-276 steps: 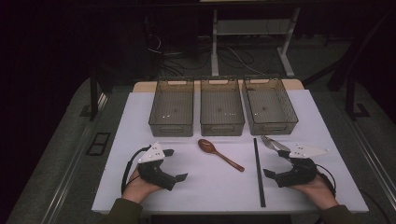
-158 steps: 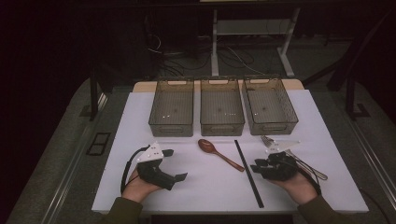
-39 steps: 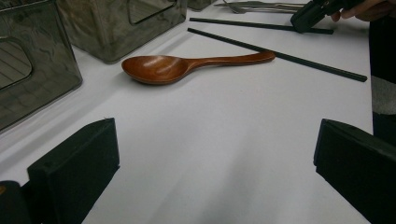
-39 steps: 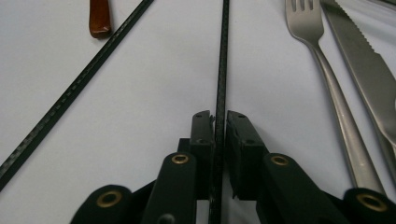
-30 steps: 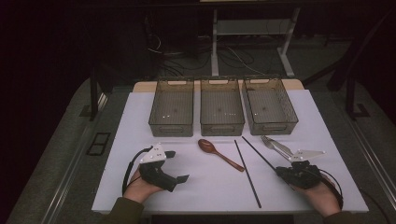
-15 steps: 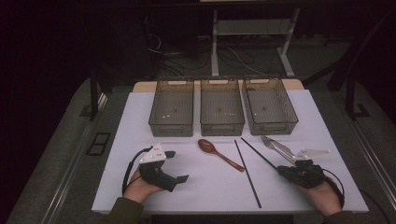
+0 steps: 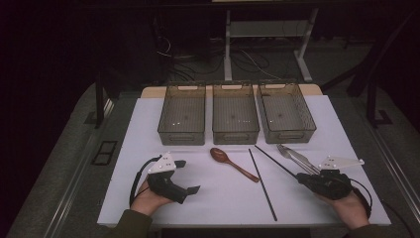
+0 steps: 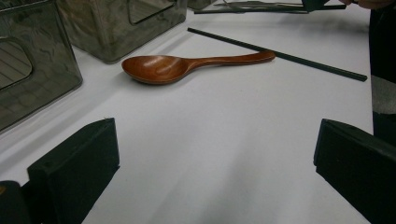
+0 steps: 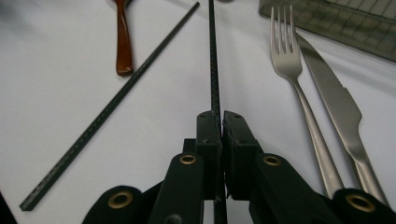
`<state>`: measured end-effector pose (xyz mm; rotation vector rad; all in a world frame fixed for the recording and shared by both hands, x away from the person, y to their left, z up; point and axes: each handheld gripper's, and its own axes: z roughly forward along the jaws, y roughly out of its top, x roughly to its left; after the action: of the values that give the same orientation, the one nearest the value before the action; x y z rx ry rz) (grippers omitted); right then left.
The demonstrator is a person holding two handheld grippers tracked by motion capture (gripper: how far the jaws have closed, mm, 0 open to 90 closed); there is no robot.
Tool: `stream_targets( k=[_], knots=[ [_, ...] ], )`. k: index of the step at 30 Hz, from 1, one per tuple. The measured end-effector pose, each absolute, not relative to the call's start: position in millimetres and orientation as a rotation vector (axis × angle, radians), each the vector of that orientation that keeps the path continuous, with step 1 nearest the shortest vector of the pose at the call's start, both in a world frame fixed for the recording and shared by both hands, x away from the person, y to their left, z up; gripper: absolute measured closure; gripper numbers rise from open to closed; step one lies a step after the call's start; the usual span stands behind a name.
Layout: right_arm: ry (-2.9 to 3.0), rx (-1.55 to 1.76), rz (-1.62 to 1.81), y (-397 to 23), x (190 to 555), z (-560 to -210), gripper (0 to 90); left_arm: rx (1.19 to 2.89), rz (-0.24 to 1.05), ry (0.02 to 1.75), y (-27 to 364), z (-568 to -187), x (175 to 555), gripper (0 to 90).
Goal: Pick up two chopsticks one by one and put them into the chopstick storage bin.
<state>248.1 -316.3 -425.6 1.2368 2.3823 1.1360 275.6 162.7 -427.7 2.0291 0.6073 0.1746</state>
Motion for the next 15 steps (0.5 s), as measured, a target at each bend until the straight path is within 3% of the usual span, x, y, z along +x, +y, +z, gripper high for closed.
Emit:
stream_targets(
  k=[15],
  knots=[
    [2.419,1.132,1.299,-305.5,248.1,-393.4,84.6,2.008,0.167,0.603,167.6,-425.6,274.3,0.0]
  ],
)
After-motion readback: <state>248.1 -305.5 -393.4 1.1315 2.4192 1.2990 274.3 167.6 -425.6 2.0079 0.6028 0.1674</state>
